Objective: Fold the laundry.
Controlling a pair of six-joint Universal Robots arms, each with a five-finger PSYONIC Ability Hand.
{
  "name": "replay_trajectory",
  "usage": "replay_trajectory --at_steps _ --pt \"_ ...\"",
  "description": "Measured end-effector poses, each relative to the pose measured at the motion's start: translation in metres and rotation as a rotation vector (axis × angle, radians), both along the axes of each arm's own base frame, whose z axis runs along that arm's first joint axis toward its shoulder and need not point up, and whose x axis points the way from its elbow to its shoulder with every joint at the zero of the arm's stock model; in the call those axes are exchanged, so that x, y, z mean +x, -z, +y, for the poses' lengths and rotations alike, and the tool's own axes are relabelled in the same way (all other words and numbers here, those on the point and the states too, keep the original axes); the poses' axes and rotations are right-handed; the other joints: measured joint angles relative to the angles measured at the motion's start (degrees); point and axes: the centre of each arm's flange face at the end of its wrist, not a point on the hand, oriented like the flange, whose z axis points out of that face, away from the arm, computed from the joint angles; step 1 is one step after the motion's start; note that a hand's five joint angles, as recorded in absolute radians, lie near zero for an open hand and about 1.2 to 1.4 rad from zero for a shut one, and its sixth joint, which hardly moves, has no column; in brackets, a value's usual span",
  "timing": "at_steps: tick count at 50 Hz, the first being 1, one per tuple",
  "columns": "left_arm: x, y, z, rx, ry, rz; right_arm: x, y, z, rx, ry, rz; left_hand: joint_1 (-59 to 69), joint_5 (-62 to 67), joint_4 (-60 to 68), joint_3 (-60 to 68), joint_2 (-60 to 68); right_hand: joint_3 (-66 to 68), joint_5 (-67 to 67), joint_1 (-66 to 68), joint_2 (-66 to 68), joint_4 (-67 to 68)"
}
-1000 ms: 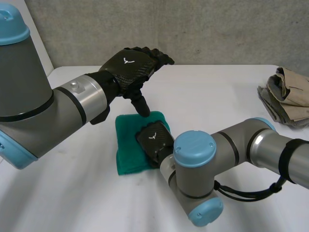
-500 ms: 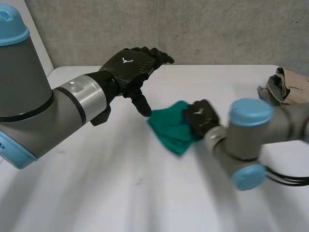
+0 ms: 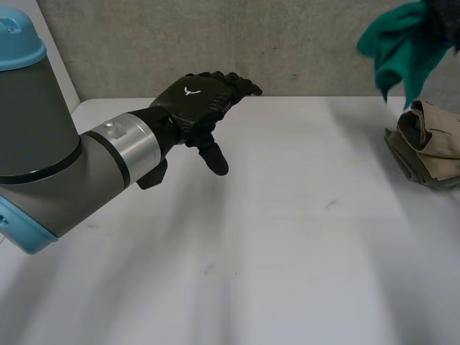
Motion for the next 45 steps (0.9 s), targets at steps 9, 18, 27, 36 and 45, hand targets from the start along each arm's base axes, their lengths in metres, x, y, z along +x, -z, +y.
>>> replay_trajectory --at_steps 9,18,27,36,45 --pt "0.000 0.005 0.002 0.023 0.001 0.000 -0.061 0.047 -0.030 0.122 0.038 0.021 0.0 0.0 0.0 0.0 0.0 0.0 0.0 0.0 0.0 0.0" --pt "0.000 0.015 0.005 0.057 0.006 -0.013 -0.138 0.128 -0.029 0.349 0.103 0.105 0.0 0.0 0.0 0.0 0.0 0.0 0.0 0.0 0.0 0.0" --pt "-0.001 0.021 0.006 0.071 0.009 -0.022 -0.183 0.169 -0.002 0.468 0.110 0.298 0.0 0.0 0.0 0.0 0.0 1.1 0.0 0.0 0.1 0.0" --pt "-0.002 0.019 0.003 0.050 0.006 -0.009 -0.177 0.161 0.015 0.534 0.061 0.358 0.0 0.0 0.0 0.0 0.0 -17.6 -15.7 -14.9 -18.6 -19.0" --pt "-0.002 0.018 0.002 0.042 0.004 -0.003 -0.191 0.107 0.019 0.501 0.191 0.328 0.0 0.0 0.0 0.0 0.0 -54.2 -50.4 -42.3 -54.6 -54.7"
